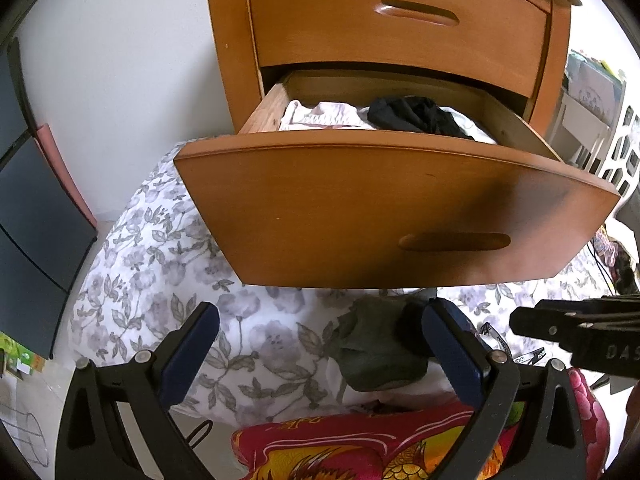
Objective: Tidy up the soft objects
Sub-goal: 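Lower the navy cap onto the bed and open the right tool, then move the left tool up toward the open drawer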
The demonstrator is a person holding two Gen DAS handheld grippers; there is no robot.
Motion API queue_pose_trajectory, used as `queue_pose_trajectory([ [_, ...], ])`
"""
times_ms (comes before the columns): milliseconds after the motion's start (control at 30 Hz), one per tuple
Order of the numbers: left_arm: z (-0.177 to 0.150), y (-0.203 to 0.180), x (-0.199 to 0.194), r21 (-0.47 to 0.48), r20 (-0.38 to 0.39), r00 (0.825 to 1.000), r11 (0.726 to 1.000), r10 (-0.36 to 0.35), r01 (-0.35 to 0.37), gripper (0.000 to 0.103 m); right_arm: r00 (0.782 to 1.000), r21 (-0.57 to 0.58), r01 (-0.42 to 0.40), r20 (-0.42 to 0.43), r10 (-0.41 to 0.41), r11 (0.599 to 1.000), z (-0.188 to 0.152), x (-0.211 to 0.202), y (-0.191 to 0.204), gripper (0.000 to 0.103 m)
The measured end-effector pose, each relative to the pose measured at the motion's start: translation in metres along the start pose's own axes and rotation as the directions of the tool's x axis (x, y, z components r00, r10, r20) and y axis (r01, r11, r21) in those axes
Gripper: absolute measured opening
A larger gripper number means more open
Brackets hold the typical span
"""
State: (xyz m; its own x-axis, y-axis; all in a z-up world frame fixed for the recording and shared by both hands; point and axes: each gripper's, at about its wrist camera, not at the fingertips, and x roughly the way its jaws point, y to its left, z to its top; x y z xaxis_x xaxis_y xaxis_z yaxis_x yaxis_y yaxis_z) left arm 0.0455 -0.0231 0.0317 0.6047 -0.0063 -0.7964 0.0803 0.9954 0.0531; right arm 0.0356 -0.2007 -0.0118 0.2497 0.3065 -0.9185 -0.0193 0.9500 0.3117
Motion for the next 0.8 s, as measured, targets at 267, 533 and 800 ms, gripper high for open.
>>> queue_pose_trajectory([
  [267, 0.0, -0.004, 0.0, 0.012, 0.003, 1.0, 1.0, 0.02, -0.02, 0.101, 0.999, -0.002, 0.043, 0.03, -0.043, 0.999, -0.009, -0.003, -0.006, 0.068],
  [533, 0.001, -0.002, 0.001, 0.007, -0.001, 1.0, 1.0, 0.017, -0.017, 0.101, 0.994, -0.012, 0.088, 0.069, -0.087, 0.996, -0.013, -0.004, -0.004, 0.079],
  [800, 0.001, -0.002, 0.001, 0.004, -0.003, 1.0, 1.0, 0.015, -0.015, 0.101, 0.982, 0.0, 0.132, 0.14, -0.131, 0.991, -0.018, -0.011, -0.006, 0.103],
])
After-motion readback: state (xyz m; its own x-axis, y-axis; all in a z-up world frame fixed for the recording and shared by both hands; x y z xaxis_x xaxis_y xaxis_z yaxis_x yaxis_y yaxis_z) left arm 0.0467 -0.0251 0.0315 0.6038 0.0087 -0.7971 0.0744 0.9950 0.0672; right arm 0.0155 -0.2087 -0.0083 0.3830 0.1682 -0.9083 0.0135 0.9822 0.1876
